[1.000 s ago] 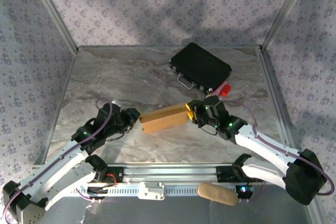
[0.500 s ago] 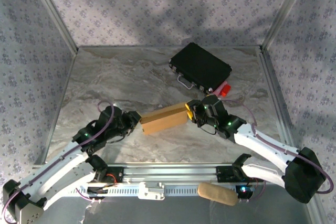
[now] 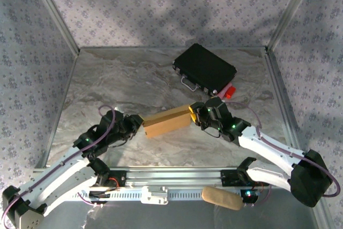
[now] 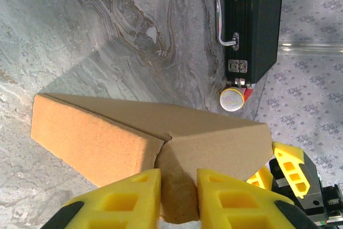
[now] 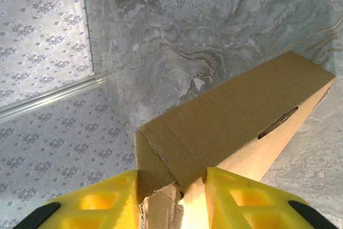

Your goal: Fold the paper box

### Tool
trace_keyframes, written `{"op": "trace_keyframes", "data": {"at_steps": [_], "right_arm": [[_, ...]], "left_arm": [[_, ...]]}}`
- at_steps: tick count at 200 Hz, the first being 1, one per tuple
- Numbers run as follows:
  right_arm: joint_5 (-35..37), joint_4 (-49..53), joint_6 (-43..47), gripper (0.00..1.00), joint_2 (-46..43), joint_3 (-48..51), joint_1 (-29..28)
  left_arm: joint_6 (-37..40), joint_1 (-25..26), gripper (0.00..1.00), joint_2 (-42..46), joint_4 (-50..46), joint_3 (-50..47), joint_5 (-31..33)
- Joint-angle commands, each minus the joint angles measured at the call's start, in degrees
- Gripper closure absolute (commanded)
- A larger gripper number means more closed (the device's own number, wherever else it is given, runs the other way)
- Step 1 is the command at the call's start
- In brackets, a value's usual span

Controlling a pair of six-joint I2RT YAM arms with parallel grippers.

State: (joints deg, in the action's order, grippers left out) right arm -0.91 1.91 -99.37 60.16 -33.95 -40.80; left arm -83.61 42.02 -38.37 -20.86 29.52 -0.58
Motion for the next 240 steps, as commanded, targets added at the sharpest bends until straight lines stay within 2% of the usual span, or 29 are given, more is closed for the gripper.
{"op": "trace_keyframes", "data": {"at_steps": [1, 71, 145, 240], "right_arm": [[1.36, 7.78, 1.15, 0.66, 0.87, 0.82, -0.36], [1.52, 7.76, 1.11, 0.7, 1.6, 1.44, -0.27], [1.42, 7.82, 1.2, 0.71, 2.39, 1.52, -0.33], [1.34, 7.72, 1.37, 0.72, 2.67, 1.18, -0.27]], "left_arm": [[-0.41, 0.3, 0.74, -0.52, -3.4, 1.25, 0.58], [0.22, 0.42, 0.72, 0.83, -5.5, 2.06, 1.69], [1.0, -0.82, 0.72, -0.34, -3.15, 3.88, 1.44], [1.62, -0.47, 0.79, -3.03, -2.96, 4.91, -0.03]]}}
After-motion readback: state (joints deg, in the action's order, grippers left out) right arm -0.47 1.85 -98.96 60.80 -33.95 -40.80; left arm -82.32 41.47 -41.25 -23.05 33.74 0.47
